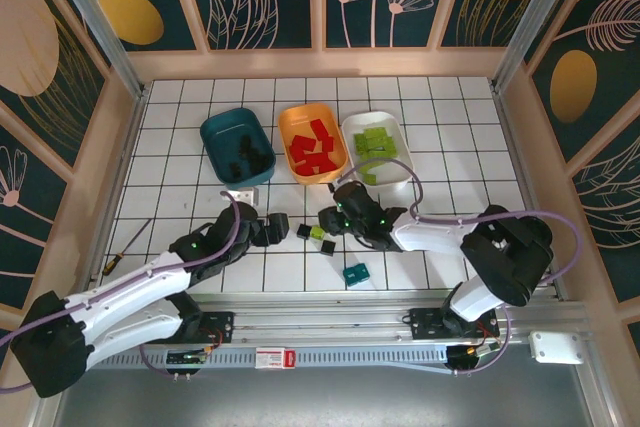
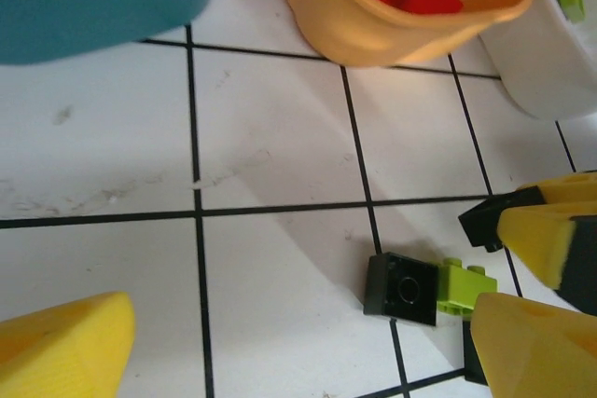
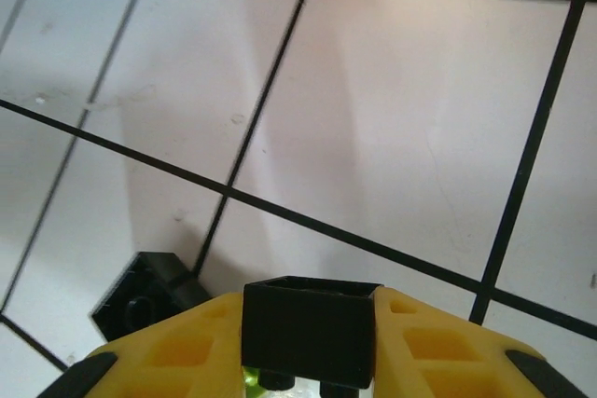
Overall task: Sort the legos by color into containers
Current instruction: Pick up the lego from the center of the table, then place the lego in the container.
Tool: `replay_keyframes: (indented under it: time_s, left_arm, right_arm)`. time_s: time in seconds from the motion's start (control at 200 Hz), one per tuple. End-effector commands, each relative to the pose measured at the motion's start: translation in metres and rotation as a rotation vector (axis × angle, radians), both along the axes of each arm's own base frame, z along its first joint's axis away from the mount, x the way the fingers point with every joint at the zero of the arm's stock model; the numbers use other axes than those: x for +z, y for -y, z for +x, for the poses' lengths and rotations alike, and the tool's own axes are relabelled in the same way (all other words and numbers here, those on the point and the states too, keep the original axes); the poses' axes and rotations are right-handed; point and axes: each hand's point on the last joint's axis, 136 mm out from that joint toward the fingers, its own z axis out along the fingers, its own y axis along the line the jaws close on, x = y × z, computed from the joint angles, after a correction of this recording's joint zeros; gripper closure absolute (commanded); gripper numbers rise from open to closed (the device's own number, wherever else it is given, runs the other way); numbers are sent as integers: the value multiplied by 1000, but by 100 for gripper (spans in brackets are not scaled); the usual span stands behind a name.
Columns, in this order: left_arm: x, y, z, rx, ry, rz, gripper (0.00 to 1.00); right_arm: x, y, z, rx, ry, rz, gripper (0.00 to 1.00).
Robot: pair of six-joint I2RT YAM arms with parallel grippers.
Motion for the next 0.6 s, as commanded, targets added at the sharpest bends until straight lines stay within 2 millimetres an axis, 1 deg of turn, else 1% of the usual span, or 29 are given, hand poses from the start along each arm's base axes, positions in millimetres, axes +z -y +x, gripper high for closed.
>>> replay_keyframes:
  time_s: [0.0,0.035,0.05,0.065,0.09,0.16,0.185,0.205,0.225,0.24,0.255,0.26,0.31,0.385,0.425,0.465,0.5,0.591]
  left_arm:
    - [3,-25,2,126,28,29,8]
    - [4,-31,2,156,30,32,8]
    - [5,-34,2,171,33,31,8]
    - [6,-36,2,184,35,29,8]
    - [7,-40,1,202,38,27,8]
    - [9,-46,0,229,49,15,8]
    - [8,-49,-1,243,47,16,8]
    - [8,-52,-2,253,48,17,8]
    - [9,-54,-2,262,50,19,8]
    - [9,-56,-3,267,50,22,8]
    - [9,-57,-3,274,51,23,8]
    - [9,-58,-4,276,50,24,8]
    - [9,-63,-6,292,51,30,8]
    - [13,-65,-7,292,58,20,7]
    - [15,-64,-8,287,60,12,7]
    - [16,-62,-8,277,62,5,7]
    - [16,-61,-8,271,59,1,7]
    - [13,-57,-9,249,51,-7,7]
  right_arm:
    - [55,-34,17,80,97,91,73]
    - [61,-44,22,102,106,103,73]
    - [67,-52,26,114,115,115,73]
    - [71,-56,28,121,119,122,73]
    - [75,-67,32,145,124,134,73]
    - [83,-92,44,185,141,159,73]
    - [78,-98,50,189,136,157,73]
    - [84,-106,55,197,145,171,73]
    - [80,-112,59,206,137,171,73]
    - [83,-117,63,211,140,182,73]
    - [81,-121,66,216,135,185,73]
    - [84,-123,67,217,138,191,73]
    - [85,-136,80,223,137,209,73]
    - [89,-153,98,232,137,240,73]
    - [83,-160,108,231,123,238,73]
    - [83,-166,120,223,122,241,73]
    - [78,-171,129,216,111,240,73]
    - [67,-180,147,204,83,253,72]
